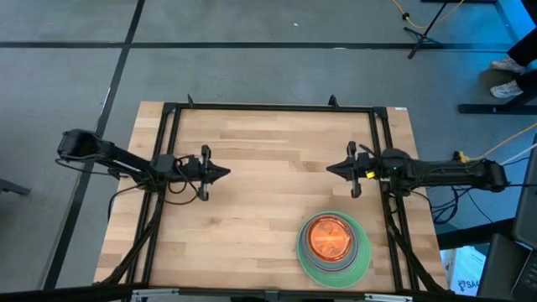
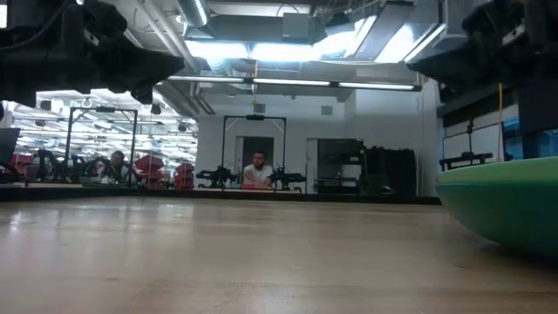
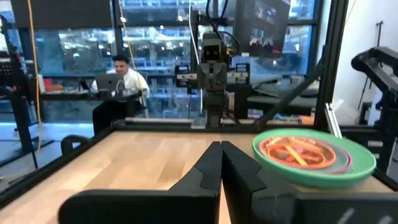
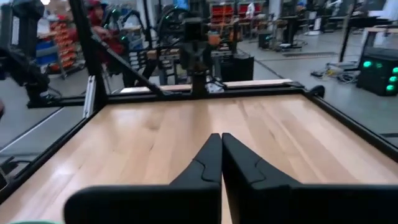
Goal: Stack plastic plates
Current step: Return to Home Position
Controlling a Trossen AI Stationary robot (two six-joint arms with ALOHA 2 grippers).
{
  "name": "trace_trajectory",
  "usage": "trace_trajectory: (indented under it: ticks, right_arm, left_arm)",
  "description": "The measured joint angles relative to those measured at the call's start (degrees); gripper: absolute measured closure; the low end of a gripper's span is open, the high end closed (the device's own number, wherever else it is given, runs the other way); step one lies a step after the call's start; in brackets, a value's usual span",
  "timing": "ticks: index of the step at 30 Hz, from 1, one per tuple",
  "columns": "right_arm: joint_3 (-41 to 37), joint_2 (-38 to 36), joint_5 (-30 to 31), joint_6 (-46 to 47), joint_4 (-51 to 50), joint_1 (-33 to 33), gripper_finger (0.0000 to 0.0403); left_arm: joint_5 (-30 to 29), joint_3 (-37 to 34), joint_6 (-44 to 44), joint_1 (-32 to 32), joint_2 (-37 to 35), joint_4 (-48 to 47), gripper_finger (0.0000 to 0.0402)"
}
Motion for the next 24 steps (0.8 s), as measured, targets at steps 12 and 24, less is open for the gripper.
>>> trace_trajectory:
  ticks: [12,24]
  right_arm:
    - [-6.5,-12.3,1.0,2.0,-3.8,0.0,0.0402]
    - [-6.5,-18.9,0.5,3.7,-9.7,0.0,0.0402]
  left_arm:
    - [-1.1,0.0,-1.5,0.0,-20.4,-25.5,0.0398]
    - [-1.3,0.0,-1.4,0.0,-36.7,-42.4,0.0398]
